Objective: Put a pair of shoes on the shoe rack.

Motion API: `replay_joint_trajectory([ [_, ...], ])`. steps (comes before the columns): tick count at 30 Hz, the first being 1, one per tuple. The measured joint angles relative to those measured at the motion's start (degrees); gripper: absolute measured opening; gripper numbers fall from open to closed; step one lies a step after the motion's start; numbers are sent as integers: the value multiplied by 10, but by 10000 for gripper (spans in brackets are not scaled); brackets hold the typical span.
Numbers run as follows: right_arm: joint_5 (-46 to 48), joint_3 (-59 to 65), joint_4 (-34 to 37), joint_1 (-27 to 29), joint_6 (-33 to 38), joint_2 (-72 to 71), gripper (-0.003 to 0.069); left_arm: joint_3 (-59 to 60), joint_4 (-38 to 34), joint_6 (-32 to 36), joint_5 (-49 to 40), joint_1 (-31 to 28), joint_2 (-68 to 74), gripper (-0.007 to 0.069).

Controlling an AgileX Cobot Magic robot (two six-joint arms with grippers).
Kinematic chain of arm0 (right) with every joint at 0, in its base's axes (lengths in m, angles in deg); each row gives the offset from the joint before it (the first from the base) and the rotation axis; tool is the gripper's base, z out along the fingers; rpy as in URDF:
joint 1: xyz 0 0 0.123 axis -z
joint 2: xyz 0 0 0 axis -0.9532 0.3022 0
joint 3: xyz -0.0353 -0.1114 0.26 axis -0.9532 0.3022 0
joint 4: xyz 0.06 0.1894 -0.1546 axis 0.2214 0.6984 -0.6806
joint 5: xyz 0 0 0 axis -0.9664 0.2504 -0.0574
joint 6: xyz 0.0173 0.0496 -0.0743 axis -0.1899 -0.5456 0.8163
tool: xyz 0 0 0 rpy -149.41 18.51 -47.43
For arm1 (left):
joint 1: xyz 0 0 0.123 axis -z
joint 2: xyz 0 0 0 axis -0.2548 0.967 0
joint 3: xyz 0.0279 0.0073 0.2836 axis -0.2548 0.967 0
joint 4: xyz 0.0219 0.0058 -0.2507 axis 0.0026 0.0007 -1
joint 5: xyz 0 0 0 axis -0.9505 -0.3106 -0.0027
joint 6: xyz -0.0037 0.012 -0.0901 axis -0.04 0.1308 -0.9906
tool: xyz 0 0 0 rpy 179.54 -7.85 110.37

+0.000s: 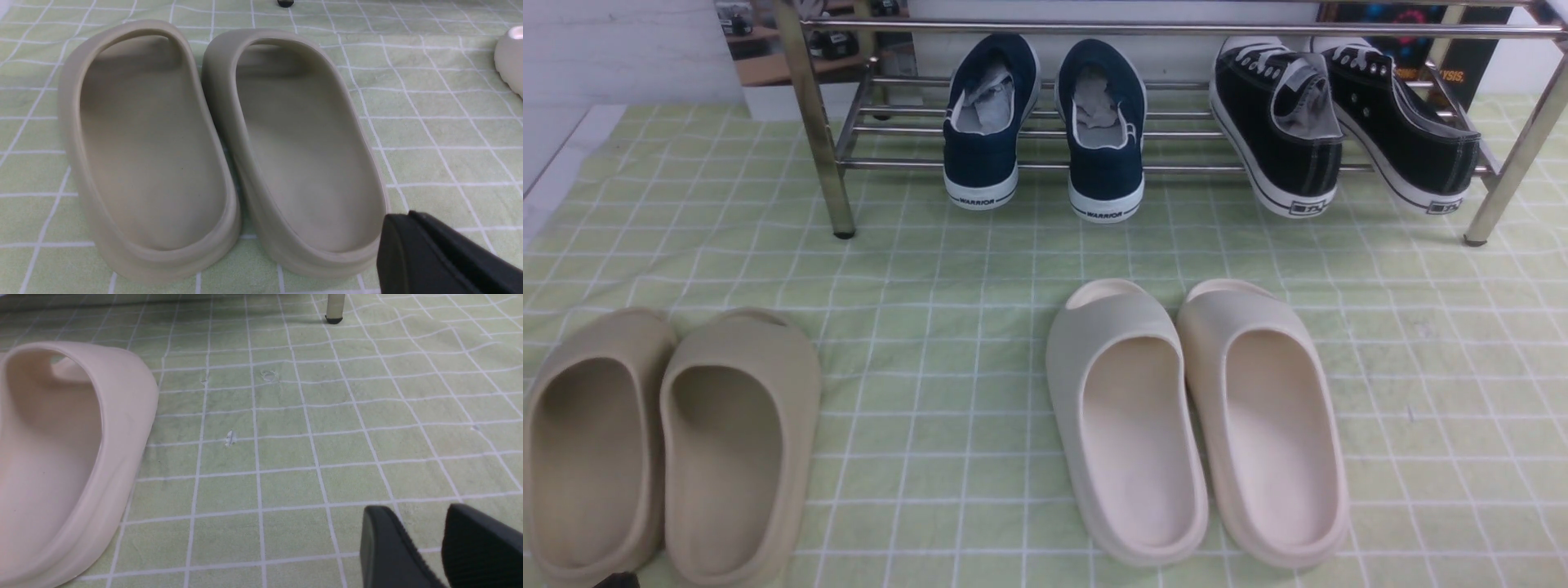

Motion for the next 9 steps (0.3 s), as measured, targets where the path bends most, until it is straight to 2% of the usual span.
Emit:
replay_joint_trajectory([
  [9, 0, 0, 0, 0, 0, 0, 244, 0, 0, 0, 0, 0, 0, -8],
])
